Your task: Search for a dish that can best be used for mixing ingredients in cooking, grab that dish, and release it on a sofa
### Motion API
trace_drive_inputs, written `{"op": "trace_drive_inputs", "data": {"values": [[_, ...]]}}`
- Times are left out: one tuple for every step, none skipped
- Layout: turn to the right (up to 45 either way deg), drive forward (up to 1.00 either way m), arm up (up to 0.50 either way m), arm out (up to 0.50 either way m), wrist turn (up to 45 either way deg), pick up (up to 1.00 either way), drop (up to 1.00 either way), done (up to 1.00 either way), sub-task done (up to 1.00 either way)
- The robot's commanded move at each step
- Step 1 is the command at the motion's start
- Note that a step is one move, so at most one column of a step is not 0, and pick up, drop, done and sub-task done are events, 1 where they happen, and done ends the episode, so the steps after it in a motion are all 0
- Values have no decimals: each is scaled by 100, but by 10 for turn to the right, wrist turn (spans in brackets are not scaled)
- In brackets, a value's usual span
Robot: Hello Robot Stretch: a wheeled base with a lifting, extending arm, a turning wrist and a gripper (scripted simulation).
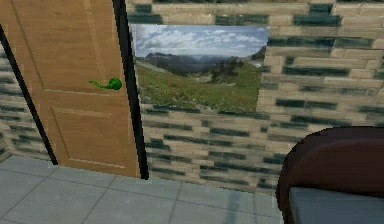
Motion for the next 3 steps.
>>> {"op": "trace_drive_inputs", "data": {"values": [[0,0,10,0,0,0,0,0,0],[0,0,0,-8,0,0,0,0,0],[0,0,0,0,0,0,0,100,0]]}}
